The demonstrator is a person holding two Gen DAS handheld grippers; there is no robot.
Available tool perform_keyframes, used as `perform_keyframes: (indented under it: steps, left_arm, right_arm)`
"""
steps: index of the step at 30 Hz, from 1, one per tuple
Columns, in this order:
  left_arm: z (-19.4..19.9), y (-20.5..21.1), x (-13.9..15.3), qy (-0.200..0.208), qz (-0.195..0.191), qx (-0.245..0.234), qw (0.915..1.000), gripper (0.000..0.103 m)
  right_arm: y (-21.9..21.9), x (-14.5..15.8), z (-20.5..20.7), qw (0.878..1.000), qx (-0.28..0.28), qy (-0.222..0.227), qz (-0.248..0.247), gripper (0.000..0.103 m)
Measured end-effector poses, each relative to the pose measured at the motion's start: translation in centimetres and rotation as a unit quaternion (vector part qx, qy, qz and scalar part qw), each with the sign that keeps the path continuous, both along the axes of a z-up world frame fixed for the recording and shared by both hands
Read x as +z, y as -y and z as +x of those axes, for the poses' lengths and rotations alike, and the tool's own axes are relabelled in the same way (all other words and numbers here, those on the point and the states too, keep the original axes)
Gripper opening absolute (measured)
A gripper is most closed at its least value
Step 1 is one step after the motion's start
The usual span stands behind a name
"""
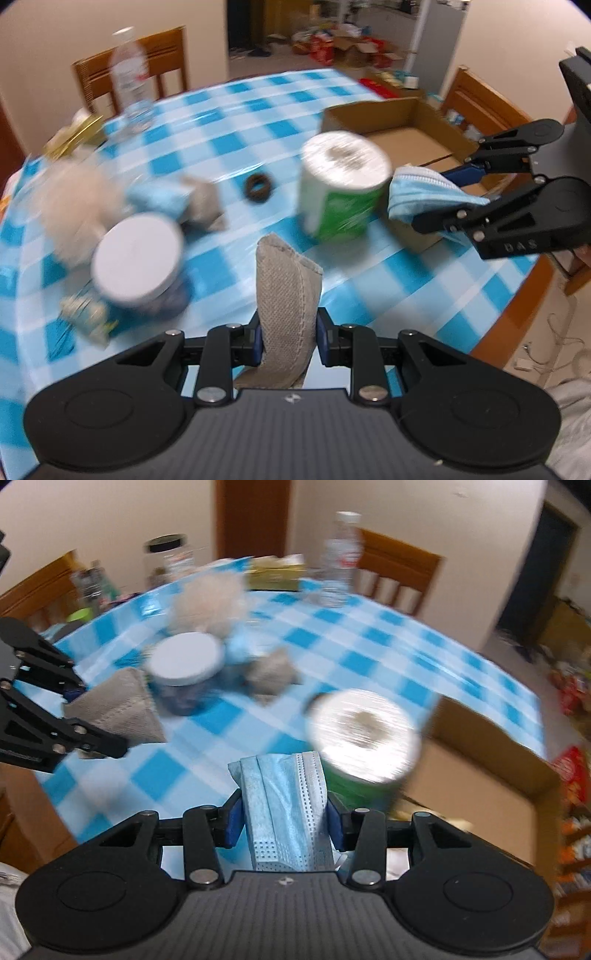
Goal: Organize soft objects
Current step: 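Carry the mask and pouch into the cardboard box and open both grippers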
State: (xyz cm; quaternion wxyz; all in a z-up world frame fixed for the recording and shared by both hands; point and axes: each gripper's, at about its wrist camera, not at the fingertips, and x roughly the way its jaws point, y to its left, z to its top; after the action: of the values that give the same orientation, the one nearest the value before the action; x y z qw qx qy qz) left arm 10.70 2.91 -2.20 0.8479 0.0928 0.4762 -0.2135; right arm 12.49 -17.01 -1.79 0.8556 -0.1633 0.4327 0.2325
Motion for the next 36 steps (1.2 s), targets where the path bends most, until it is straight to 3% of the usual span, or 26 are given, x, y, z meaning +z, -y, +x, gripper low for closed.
perform_keyframes:
  steps: [7,12,16,19,33,34,35,36]
  left_arm:
    - [1.7,5.9,1.4,0.021,-0.017,-0.049,0.9984,0.025]
    - [3.2,9.8,2.3,0.042,-0.018,-0.065,0.9968,0.025]
    - [4.8,12.8,2.7,0.053,-0.023,-0.067,0.9961,0.025]
    - [6.0,15.0,3.1,0.061,-0.029,-0.069,0.9953,0.025]
    - [13.7,23.4,2.0,0.061,-0.032,-0.07,0.9952,0.028]
    - [14.2,23.8,1.8,0.06,-0.031,-0.069,0.9953,0.04]
    - [14.7,24.2,1.7,0.063,-0.031,-0.066,0.9954,0.064]
    - [15.2,24.6,1.5,0.066,-0.03,-0.063,0.9954,0.078]
  right_arm:
    - [7.5,0.5,1.3,0.996,-0.074,0.037,-0.027,0.05]
    - [11.2,0.2,2.3,0.993,-0.094,0.052,-0.04,0.055]
    - [13.2,-0.5,3.1,0.993,-0.095,0.052,-0.039,0.093]
    - [13.8,-0.6,2.8,0.994,-0.092,0.054,-0.026,0.103]
    - [14.8,-1.3,0.9,0.994,-0.091,0.005,0.052,0.103]
    - [14.9,-1.2,0.9,0.994,-0.097,0.005,0.058,0.103]
    - [15.2,-1.1,0.9,0.993,-0.1,0.006,0.062,0.103]
    - [15.3,-1.0,0.9,0.993,-0.103,0.008,0.065,0.103]
